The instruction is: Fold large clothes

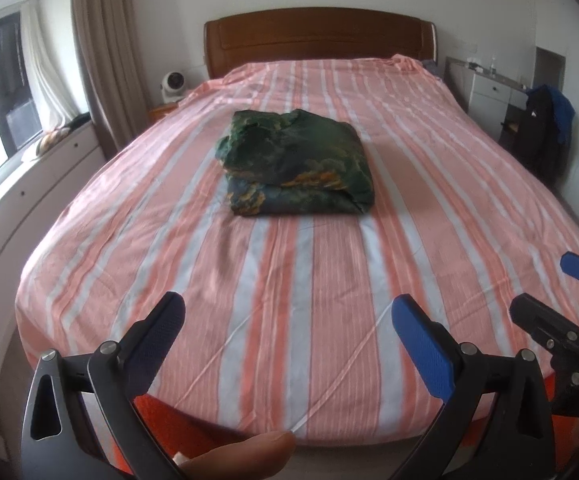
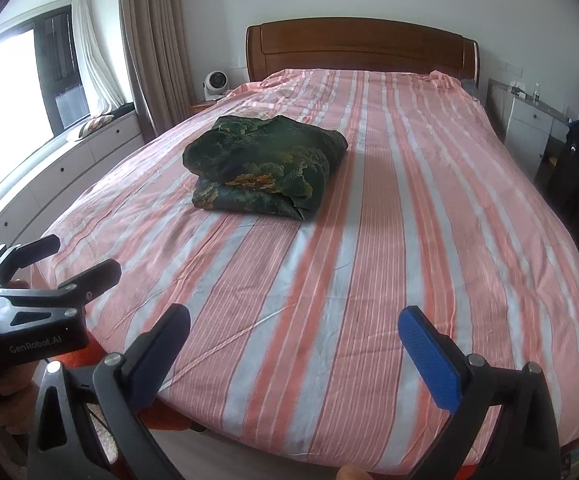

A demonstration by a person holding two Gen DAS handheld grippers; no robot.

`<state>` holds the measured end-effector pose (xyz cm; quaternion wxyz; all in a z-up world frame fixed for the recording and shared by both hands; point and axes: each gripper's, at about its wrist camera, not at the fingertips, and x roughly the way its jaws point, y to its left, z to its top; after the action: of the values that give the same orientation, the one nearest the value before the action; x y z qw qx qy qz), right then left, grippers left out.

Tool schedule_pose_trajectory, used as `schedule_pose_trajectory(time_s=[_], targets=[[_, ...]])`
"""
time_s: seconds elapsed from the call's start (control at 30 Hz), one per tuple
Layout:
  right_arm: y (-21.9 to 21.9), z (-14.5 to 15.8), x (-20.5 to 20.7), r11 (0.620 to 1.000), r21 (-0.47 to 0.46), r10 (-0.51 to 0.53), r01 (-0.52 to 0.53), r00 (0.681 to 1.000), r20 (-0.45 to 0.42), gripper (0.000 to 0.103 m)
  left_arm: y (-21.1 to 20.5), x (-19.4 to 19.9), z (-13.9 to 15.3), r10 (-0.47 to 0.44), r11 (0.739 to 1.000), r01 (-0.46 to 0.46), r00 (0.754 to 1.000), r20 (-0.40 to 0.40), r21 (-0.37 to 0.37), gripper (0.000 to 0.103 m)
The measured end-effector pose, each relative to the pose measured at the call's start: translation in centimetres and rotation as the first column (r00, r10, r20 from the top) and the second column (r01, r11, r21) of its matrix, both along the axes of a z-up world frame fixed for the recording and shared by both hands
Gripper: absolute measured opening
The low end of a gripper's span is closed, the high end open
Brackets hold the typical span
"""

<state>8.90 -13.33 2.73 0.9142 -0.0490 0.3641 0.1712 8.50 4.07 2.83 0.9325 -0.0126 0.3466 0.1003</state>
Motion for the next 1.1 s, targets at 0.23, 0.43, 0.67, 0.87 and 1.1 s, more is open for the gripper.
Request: schedule_pose_trajectory(time_s=[0.23, 0.43, 0.67, 0.87, 1.1], targets=[[0.4, 0.5, -0.2, 1.0, -0.001, 0.012, -0.012, 1.0, 0.013, 0.103, 0.0, -0.4, 0.5, 0.032, 0.999, -0.032, 0.999, -0.002, 0.038, 0.103], [0.9, 0.9, -0.4, 1.0, -0.02, 0.016, -0.015, 0.999, 0.035, 0.103, 0.3, -0.7, 0.7, 0.046, 0.998, -0.046, 0.999, 0.0, 0.04, 0.103], [1.5, 1.1, -0.7, 0.999, -0.039, 0.027, -0.026, 0.999, 0.045, 0.103, 0.7, -0.9, 1.1, 0.054, 0.998, -0.054, 0.999, 0.009, 0.025, 0.103], [1.7, 1.3, -0.8, 0.999, -0.048, 0.027, -0.025, 0.998, 0.049, 0.103, 0.8, -0.9, 0.9, 0.052, 0.998, -0.052, 0.999, -0.002, 0.02, 0.103], [1.7, 1.2, -0.9, 0.998, -0.057, 0.025, -0.021, 0.998, 0.057, 0.103, 0.9, -0.7, 0.7, 0.052, 0.998, -0.052, 0.999, -0.011, 0.021, 0.103]])
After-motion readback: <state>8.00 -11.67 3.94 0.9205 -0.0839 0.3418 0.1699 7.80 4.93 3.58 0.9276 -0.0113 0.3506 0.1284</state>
